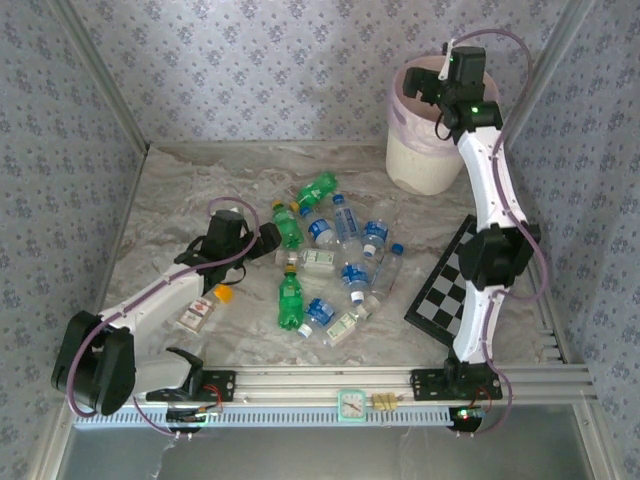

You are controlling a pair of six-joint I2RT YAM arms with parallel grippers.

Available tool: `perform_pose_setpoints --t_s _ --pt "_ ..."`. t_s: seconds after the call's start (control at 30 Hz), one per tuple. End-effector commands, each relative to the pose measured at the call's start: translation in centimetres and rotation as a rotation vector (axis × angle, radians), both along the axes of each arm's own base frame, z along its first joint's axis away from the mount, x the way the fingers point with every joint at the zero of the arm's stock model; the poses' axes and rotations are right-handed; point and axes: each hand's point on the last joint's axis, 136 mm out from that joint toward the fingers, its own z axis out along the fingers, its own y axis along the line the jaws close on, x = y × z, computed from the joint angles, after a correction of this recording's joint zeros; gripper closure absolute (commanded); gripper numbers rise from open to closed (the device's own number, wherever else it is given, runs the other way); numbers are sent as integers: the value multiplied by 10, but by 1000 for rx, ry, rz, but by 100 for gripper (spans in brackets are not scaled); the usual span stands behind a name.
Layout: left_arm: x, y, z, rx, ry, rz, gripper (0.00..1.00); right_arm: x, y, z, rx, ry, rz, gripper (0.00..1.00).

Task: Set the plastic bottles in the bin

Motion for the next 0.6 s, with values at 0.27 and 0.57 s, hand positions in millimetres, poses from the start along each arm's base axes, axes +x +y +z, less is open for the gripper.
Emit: perform_pose_setpoints --t_s 0.27,0.57 --pt "-23 -36 7 95 -8 -196 1 -97 87 -14 10 -7 164 0" --pt "-93 -50 -29 208 121 -394 2 -149 121 -112 90 160 180 0"
